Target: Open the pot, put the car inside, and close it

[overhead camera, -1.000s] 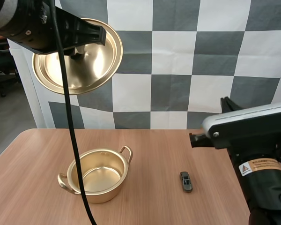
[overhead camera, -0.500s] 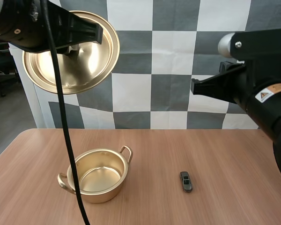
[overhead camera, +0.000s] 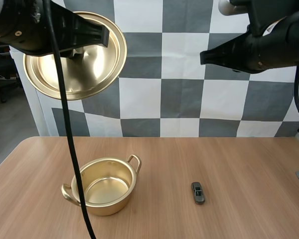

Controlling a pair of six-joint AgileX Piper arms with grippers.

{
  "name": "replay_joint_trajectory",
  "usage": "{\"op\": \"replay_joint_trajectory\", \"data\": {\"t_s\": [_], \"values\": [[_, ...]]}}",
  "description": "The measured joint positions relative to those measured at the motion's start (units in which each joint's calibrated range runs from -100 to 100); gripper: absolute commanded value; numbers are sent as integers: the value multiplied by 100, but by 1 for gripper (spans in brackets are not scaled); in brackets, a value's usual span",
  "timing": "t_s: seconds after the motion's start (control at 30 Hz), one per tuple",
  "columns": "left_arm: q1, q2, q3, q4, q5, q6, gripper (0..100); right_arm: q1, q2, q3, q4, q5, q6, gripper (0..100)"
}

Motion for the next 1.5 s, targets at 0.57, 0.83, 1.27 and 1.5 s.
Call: {"op": "replay_joint_trajectory", "data": {"t_s": [0.57, 0.83, 1.27, 1.5], "values": [[0, 0, 0, 0, 0, 0, 0, 0, -16, 2120, -24, 3181, 0, 0], [0, 0, 0, 0, 0, 0, 0, 0, -16, 2365, 13, 3199, -45, 0], [0, 0, 0, 0, 0, 0, 0, 0, -2, 2365, 655, 3192, -489, 0], [0, 0, 0, 0, 0, 0, 0, 0, 151, 2365, 710, 3192, -854, 60]]}}
